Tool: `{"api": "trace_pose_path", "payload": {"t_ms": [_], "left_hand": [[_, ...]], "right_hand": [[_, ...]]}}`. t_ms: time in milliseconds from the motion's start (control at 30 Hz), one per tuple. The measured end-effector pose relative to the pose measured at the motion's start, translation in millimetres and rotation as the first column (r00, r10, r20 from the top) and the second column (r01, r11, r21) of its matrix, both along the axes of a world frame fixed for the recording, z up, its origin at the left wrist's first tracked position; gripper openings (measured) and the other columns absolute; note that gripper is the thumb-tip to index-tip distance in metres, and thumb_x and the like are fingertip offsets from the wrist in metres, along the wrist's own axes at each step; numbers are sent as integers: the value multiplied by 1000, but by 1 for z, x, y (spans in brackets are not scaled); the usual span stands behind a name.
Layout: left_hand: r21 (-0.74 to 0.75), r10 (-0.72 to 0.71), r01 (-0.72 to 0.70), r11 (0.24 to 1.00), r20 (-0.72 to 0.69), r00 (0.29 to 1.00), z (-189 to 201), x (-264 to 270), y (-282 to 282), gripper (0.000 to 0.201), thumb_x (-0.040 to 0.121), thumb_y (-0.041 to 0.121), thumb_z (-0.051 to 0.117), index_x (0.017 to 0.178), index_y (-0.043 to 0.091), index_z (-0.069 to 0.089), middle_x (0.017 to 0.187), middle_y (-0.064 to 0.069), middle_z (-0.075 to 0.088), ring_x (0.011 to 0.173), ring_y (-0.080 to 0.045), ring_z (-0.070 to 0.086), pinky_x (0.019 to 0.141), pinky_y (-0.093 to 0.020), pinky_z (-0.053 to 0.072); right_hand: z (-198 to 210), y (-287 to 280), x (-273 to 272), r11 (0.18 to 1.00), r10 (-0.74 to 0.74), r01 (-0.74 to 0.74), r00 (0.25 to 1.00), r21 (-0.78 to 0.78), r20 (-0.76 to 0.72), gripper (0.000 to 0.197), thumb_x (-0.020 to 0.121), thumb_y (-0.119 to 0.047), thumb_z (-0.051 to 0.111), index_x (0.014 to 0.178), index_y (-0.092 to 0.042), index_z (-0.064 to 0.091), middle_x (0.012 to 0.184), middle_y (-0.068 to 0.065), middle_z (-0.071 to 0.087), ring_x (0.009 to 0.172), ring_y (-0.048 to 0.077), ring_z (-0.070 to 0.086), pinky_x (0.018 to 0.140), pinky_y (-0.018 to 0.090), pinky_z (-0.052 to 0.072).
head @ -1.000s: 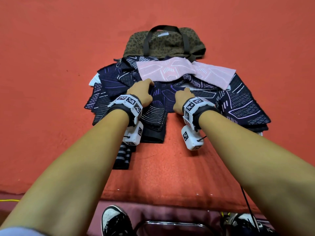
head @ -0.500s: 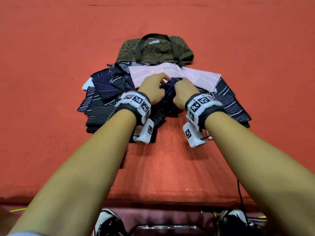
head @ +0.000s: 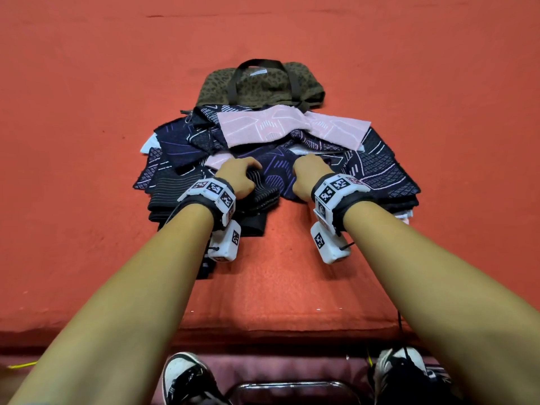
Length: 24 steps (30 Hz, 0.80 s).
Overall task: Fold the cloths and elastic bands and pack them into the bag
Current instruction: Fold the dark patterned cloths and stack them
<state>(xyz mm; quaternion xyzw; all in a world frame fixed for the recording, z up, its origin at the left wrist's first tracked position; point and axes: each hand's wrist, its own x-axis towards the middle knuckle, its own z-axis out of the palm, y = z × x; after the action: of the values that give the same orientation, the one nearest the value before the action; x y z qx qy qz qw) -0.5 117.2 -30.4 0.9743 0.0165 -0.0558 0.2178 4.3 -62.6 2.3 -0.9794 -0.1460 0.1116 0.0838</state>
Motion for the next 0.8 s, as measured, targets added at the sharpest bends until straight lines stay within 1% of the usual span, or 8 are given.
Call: {"api": "trace_pose_path", "payload": {"t_ms": [100,200,267,333,400,467,633,800], "left_hand": [[11,24,-25,1000,24,999,-1,-2,1,49,79,2,60,123,25,63,124,-11,63,114,-28,58,93,-29,45],[19,57,-59,998,74,996,2,-2,4,40,80,7,62,118,22,64,121,-12,63,112,-29,58,86,-24,38],[19,71,-73,997,80,994,6,-1,8,34,81,11,64,113,19,64,119,-12,64,110,-30,58,85,-26,39],[31,90,-93,995,77,993,9,-1,10,29,79,14,66,108,18,64,116,-12,64,105,-31,58,84,-29,42],[31,100,-103,994,67,993,10,-2,10,27,79,16,67,105,17,63,112,-13,64,103,-31,58,85,-32,45],[35,96,-98,995,59,994,9,-4,9,26,80,16,67,105,16,64,111,-13,65,103,-30,58,85,-33,45],[21,121,-123,992,66,990,11,-8,9,17,81,20,67,97,18,67,109,-12,65,108,-28,55,83,-29,41],[62,129,-130,990,26,991,25,-9,8,9,81,19,67,90,16,64,102,-8,68,100,-29,61,87,-33,49]], "right_hand": [[-4,2,-2,1000,8,-8,1000,-14,-3,16,91,-11,54,79,-4,47,110,19,58,107,35,57,73,34,42],[-6,2,-5,998,-29,30,999,-62,21,29,92,-28,59,112,-8,60,130,17,49,123,39,41,98,44,40],[-5,4,-6,995,-65,70,995,-70,82,33,87,-33,61,115,-16,63,134,13,45,127,39,35,104,48,34],[-5,11,-3,999,-23,25,996,-32,85,30,85,-29,60,113,-19,66,129,10,52,122,36,44,100,44,39],[-5,20,-4,998,17,-16,1000,58,-10,22,87,-30,56,100,-15,66,111,11,63,105,34,58,82,35,49],[-9,28,-8,995,26,-18,996,96,-87,25,89,-35,55,81,-12,57,95,11,61,91,33,60,67,30,42],[-33,37,-16,988,-25,51,984,145,-176,42,93,-32,58,123,-5,49,122,16,58,100,32,58,72,32,41],[-31,45,-13,975,-17,54,985,215,-172,35,89,-15,58,122,-8,49,115,15,59,89,29,57,69,29,42]]}}
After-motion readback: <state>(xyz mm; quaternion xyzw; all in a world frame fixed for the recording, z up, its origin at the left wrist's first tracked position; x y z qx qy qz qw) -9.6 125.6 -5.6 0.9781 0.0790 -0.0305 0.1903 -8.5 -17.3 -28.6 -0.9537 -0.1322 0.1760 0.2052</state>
